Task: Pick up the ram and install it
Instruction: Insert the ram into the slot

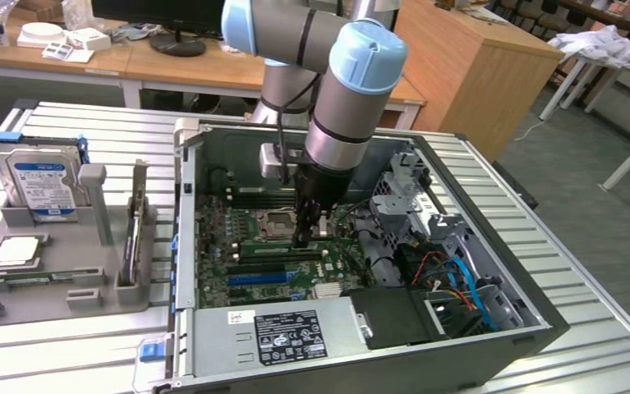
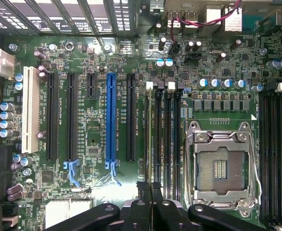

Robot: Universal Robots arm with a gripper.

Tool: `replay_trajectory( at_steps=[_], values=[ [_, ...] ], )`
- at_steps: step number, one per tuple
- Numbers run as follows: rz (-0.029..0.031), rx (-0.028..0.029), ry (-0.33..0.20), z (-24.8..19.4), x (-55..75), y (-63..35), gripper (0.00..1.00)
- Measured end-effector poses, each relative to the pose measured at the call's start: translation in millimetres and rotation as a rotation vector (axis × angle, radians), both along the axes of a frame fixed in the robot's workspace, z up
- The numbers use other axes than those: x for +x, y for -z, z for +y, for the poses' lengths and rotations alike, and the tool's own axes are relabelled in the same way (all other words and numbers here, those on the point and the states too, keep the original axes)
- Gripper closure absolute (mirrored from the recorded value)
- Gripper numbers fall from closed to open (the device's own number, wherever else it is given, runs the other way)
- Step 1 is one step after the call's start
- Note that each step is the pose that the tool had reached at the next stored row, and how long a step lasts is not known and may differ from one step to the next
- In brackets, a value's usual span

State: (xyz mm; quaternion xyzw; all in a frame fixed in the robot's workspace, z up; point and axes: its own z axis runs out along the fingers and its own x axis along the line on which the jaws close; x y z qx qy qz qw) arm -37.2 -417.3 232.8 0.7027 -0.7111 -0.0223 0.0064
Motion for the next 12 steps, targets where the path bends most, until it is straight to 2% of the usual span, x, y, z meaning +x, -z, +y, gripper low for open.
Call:
replay_trajectory(
  at_steps=[12],
  values=[
    [0.0002, -0.0004, 0.0, 0.0, 0.1, 0.6, 0.89]
  ],
)
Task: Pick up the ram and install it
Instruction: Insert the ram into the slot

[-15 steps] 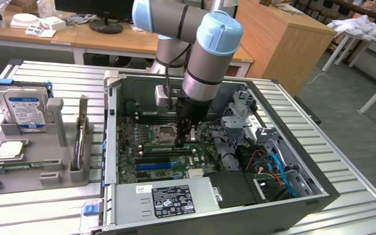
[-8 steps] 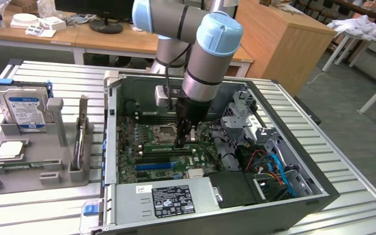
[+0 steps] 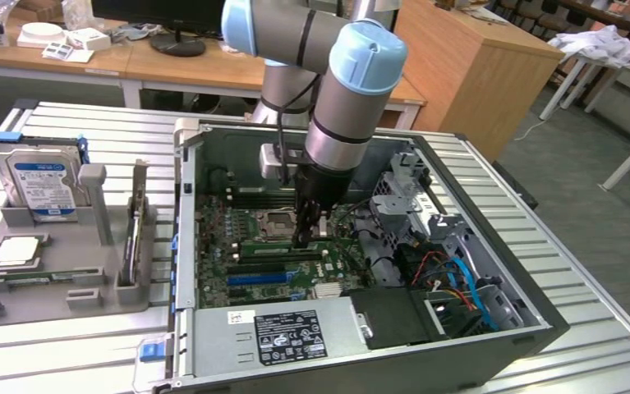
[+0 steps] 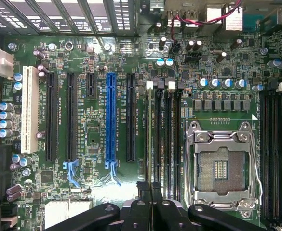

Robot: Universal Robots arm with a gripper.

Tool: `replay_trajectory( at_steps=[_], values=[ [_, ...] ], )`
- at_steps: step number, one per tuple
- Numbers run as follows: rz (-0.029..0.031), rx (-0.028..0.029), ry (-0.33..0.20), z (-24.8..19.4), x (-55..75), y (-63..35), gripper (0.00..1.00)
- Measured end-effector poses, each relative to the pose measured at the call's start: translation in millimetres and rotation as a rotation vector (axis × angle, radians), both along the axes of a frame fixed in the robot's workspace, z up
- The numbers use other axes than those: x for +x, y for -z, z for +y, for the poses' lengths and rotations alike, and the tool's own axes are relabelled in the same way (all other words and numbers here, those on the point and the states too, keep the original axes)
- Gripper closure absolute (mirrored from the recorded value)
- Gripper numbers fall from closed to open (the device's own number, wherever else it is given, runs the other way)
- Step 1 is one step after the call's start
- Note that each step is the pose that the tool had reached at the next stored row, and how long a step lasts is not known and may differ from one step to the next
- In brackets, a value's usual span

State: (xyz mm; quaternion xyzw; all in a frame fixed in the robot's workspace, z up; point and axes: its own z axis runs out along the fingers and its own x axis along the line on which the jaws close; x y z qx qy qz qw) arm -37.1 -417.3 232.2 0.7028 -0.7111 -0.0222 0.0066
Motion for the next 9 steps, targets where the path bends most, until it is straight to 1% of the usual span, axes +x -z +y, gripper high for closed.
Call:
replay_trajectory(
  at_steps=[9],
  values=[
    [0.0, 0.0, 0.0, 0.0, 0.0, 1.7, 0.89]
  ],
)
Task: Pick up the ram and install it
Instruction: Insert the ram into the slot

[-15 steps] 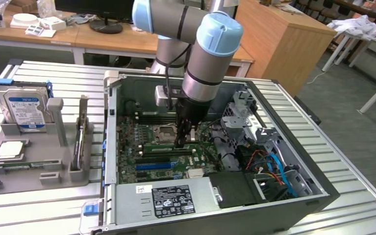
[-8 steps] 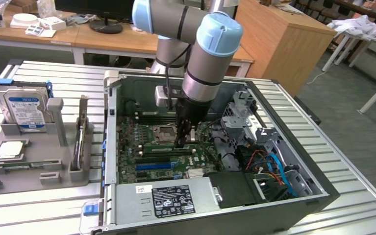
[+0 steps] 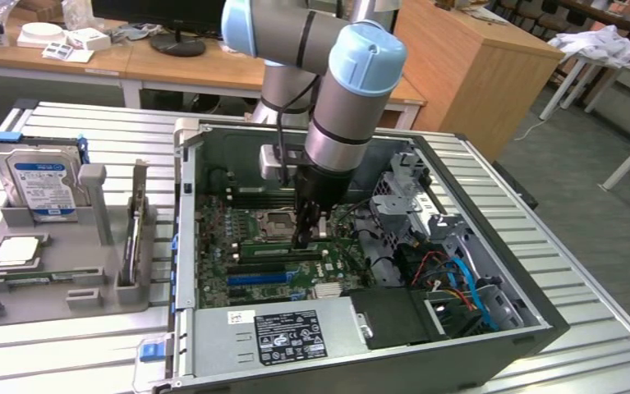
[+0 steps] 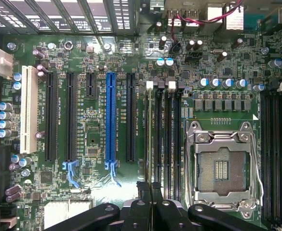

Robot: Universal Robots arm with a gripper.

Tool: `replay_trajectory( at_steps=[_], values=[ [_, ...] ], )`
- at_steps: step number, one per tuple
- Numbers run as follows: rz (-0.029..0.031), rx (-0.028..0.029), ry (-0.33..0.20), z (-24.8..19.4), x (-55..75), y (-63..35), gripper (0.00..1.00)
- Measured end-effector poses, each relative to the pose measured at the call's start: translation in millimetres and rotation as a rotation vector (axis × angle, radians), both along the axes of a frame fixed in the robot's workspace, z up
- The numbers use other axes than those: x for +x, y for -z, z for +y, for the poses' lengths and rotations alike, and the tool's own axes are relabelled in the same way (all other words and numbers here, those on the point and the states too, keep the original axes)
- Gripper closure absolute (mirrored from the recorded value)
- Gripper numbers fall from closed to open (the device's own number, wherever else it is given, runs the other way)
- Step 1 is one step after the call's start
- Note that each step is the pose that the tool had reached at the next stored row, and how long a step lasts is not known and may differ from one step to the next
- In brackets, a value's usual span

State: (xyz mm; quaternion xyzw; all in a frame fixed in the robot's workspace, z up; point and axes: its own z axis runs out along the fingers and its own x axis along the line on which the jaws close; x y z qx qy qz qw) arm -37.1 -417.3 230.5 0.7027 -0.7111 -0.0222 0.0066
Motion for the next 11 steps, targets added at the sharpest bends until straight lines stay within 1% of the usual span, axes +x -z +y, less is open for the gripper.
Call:
replay_trajectory(
  at_steps=[6, 10, 11],
  values=[
    [0.0005, 0.0002, 0.0, 0.0, 0.0, 0.1, 0.89],
    [0.006, 0.0002, 0.0, 0.0, 0.2, -1.1, 0.89],
    [0.0064, 0.0003, 0.0, 0.0, 0.2, -1.1, 0.89]
  ],
)
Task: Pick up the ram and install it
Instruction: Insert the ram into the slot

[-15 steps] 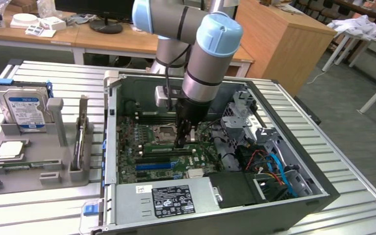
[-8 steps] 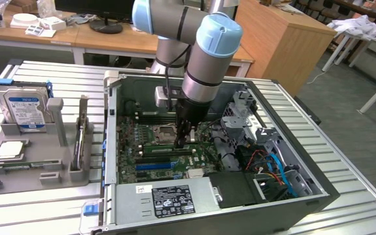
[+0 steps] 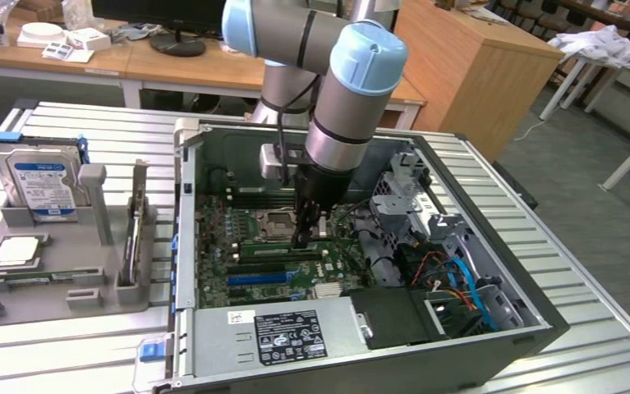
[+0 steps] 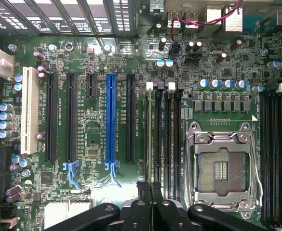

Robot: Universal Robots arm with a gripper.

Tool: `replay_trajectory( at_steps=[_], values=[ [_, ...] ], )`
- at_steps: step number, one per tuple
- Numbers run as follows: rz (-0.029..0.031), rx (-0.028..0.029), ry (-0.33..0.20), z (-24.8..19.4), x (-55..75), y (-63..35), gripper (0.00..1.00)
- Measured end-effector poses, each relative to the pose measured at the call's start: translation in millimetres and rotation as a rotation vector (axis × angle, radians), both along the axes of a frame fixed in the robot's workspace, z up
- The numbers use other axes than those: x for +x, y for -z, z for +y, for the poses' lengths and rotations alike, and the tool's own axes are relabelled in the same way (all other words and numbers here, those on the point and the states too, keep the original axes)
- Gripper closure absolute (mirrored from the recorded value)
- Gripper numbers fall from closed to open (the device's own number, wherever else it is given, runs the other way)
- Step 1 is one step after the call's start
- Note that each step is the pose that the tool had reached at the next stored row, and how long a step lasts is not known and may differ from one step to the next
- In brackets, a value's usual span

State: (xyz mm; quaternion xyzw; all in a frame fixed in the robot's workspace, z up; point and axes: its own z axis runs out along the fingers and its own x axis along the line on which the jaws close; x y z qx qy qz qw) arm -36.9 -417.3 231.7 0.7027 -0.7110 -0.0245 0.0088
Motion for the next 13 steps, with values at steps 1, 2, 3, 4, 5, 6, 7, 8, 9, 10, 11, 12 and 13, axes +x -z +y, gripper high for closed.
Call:
replay_trajectory(
  at_steps=[1, 2, 3, 4, 5, 6, 7, 8, 9, 10, 11, 12, 13],
  values=[
    [0.0001, 0.0, 0.0, 0.0, 0.0, 0.0, 0.89],
    [0.0002, -0.0001, 0.0, 0.0, 0.0, 0.0, 0.89],
    [0.0002, -0.0002, 0.0, 0.0, 0.0, -0.1, 0.89],
    [0.0002, -0.0002, 0.0, 0.0, 0.0, -0.1, 0.89],
    [0.0003, -0.0004, 0.0, 0.0, 0.0, 0.0, 0.89],
    [0.0003, -0.0005, 0.0, 0.0, 0.0, 0.1, 0.89],
    [0.0004, -0.0005, 0.0, -0.1, 0.0, 0.2, 0.89],
    [0.0003, -0.0003, 0.0, 0.0, 0.0, 0.4, 0.89],
    [0.0003, -0.0003, 0.0, 0.0, 0.0, 0.5, 0.89],
    [0.0003, -0.0003, 0.0, 0.0, 0.0, 0.6, 0.89],
    [0.0002, -0.0002, 0.0, 0.0, 0.0, 0.7, 0.89],
    [0.0003, -0.0003, 0.0, 0.0, 0.0, 0.9, 0.89],
    [0.0003, -0.0003, 0.0, 0.0, 0.0, 1.0, 0.89]
  ],
)
